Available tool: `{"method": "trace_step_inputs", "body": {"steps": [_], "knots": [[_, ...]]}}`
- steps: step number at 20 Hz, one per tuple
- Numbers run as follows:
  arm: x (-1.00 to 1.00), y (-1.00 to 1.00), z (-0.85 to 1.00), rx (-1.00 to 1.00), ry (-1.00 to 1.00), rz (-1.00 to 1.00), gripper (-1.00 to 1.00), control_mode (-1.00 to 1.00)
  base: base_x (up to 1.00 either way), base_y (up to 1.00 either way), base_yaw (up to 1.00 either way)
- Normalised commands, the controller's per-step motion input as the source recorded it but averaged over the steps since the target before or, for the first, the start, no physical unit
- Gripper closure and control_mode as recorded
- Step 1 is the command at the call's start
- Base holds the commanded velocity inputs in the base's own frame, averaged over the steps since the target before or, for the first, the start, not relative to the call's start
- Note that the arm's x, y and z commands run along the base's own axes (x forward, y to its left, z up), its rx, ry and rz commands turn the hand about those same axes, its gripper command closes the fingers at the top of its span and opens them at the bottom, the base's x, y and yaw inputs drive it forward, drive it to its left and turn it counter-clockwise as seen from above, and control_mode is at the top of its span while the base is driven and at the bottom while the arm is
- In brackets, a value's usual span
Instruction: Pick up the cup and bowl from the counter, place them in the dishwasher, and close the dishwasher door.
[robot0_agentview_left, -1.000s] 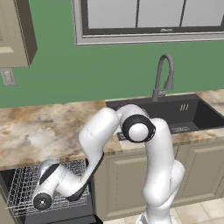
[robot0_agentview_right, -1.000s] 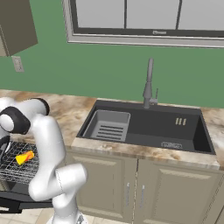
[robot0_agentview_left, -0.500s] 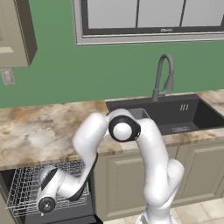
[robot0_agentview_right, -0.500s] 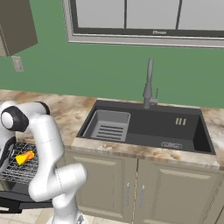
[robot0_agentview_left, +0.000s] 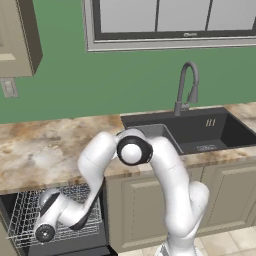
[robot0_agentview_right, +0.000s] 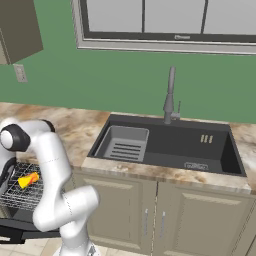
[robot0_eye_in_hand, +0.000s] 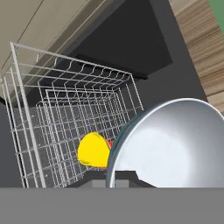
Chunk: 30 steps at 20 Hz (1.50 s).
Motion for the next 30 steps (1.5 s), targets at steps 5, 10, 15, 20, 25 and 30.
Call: {"method": "trace_step_inputs", "body": {"steps": [5, 10, 15, 20, 25, 30], "knots": [[0.55, 0.00, -0.32, 0.00, 0.00, 0.00, 1.00, -1.00, 0.00, 0.00, 0.00], [0.51, 0.03, -0.40, 0.00, 0.01, 0.00, 1.00, -1.00, 0.00, 0.00, 0.00], [0.28, 0.33, -0.41, 0.00, 0.00, 0.01, 1.00, -1.00, 0.00, 0.00, 0.00], [0.06, 0.63, -0.31, -0.04, 0.00, 0.02, -1.00, -1.00, 0.00, 0.00, 0.00], [0.01, 0.55, -0.29, -0.05, 0.00, 0.01, -1.00, -1.00, 0.00, 0.00, 0.00], [0.00, 0.28, -0.15, -0.01, 0.00, 0.00, -1.00, -1.00, 0.00, 0.00, 0.00]]}}
